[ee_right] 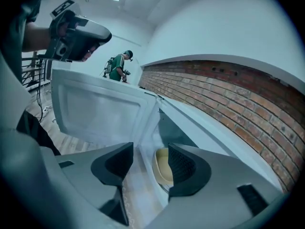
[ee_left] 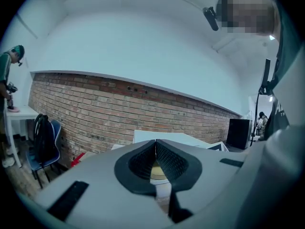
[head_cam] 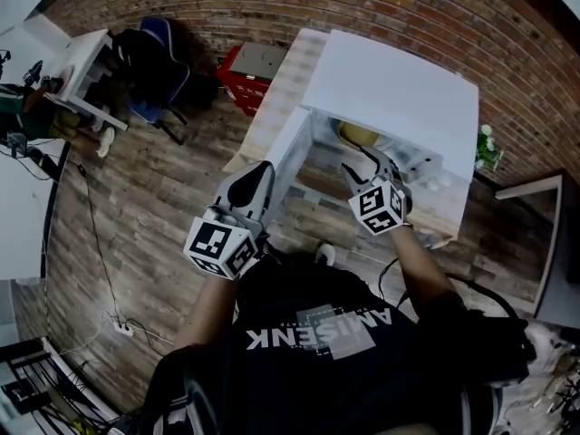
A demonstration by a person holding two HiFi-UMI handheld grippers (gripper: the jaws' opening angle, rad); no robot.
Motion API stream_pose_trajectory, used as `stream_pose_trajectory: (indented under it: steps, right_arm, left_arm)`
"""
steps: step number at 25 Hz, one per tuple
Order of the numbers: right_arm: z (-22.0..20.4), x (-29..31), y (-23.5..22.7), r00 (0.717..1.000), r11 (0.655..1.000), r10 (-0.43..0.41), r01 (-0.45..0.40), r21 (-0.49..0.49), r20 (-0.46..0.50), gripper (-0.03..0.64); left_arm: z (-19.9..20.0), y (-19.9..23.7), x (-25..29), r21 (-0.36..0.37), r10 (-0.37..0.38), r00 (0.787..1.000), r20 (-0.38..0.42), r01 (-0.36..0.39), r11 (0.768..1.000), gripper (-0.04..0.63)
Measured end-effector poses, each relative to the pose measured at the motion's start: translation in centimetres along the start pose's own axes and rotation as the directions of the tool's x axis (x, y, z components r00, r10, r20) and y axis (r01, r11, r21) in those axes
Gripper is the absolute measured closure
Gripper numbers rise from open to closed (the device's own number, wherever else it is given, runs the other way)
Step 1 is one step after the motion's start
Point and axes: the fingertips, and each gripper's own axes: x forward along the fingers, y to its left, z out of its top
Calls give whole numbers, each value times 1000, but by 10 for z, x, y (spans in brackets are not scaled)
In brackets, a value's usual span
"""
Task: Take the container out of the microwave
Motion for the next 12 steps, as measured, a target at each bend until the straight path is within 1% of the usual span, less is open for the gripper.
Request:
stream_pose_trajectory:
  steps: [3, 7, 10, 12]
  right_arm:
    - [-11, 11, -2, 1000, 1000, -2, 1, -13, -26, 376]
    - [-18, 26, -5, 1000, 998, -18, 17, -56, -25, 376]
    - [-25, 37, -8, 998, 999, -27, 25, -43, -49, 376]
    - [-33, 47, -10, 996, 998, -28, 24, -52, -81, 376]
  left_arm:
    - [-6, 2, 0, -13, 4, 1000, -8, -4, 1000, 581]
    - [-12, 12, -1, -30, 43, 999, -5, -43, 999, 581]
    - [-14, 20, -3, -43, 59, 998, -9, -59, 997, 581]
    - [-16, 25, -4, -54, 70, 997, -21, -71, 996, 581]
